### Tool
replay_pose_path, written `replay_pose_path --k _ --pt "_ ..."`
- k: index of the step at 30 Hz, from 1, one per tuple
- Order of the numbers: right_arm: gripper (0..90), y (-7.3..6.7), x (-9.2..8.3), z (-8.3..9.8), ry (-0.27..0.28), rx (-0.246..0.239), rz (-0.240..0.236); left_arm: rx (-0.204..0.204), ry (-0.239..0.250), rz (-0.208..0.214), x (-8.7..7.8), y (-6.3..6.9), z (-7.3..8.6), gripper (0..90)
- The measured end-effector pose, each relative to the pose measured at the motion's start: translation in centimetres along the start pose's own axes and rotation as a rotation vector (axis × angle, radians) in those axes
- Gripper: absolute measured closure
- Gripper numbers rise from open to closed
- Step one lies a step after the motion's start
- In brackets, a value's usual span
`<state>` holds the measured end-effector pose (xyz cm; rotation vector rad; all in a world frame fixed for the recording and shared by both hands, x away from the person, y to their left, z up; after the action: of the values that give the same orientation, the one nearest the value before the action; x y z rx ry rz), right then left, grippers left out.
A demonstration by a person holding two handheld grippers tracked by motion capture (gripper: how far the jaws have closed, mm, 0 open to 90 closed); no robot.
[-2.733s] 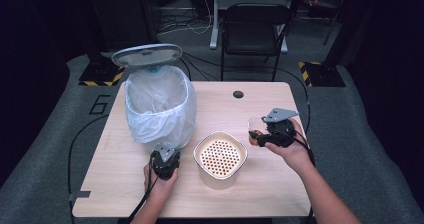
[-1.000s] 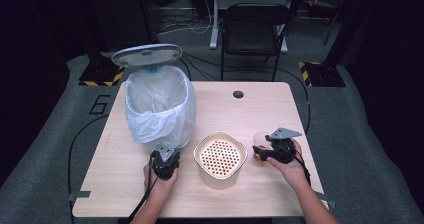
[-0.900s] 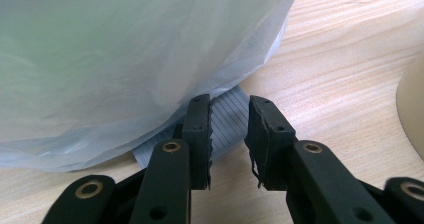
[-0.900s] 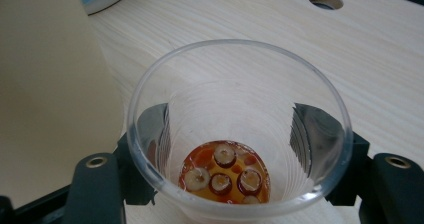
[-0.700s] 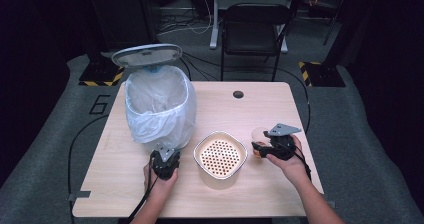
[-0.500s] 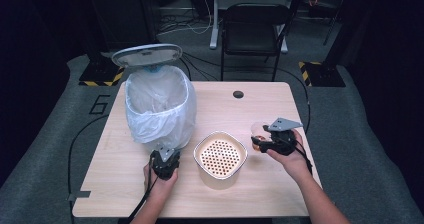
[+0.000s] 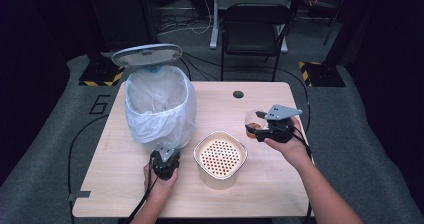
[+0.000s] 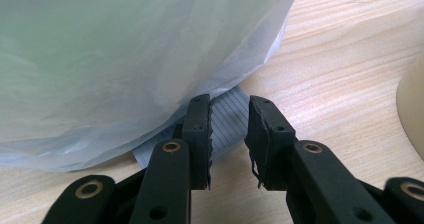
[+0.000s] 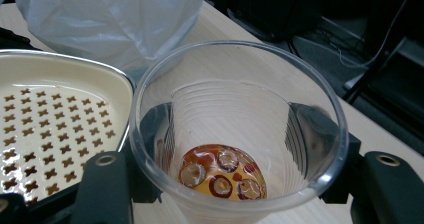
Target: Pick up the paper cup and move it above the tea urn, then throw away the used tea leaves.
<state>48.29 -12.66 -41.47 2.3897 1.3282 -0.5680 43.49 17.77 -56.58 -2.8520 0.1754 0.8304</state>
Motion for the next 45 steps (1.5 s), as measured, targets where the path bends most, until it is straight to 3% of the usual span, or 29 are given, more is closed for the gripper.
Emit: replay_pose_path --k 8,11,13,16,25,30,45 --pt "36.9 -0.2 1.1 -2.1 0.028 -0.079 -0.04 0.006 -0.004 0.002 0.0 0.0 0.0 71.1" --pt "37.0 -0.4 1.6 -2.8 0.063 -0.111 -0.056 0.0 -0.001 0.001 0.0 0.0 0.0 71.1" --pt "37.6 -0.6 2.1 -3.2 0.078 -0.124 -0.099 0.001 0.001 0.0 0.0 0.0 0.0 71.1" --pt "37.8 -0.9 2.6 -3.7 0.097 -0.15 -0.11 0.0 -0.005 0.004 0.0 0.0 0.0 71.1" --pt "37.5 -1.6 3.7 -4.4 0.133 -0.23 -0.124 0.005 -0.004 0.003 0.0 0.0 0.0 71.1" --pt "37.8 -2.2 4.1 -4.7 0.138 -0.324 -0.114 0.009 -0.008 0.003 -0.1 -0.1 0.0 71.0" --pt "38.4 -2.9 4.3 -4.7 0.136 -0.43 -0.091 0.01 -0.009 0.003 -0.1 -0.1 0.0 71.1"
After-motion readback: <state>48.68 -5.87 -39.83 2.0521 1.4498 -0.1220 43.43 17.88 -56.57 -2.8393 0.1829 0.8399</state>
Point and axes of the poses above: each handheld gripper's, and its own axes: x roughly forward along the jaws, z roughly out of its underside, y roughly to its right, the point moved 7 cm from there along x, roughly forward along the jaws, and after that the axes turned 10 degrees about -z, right-handed, at the moved point
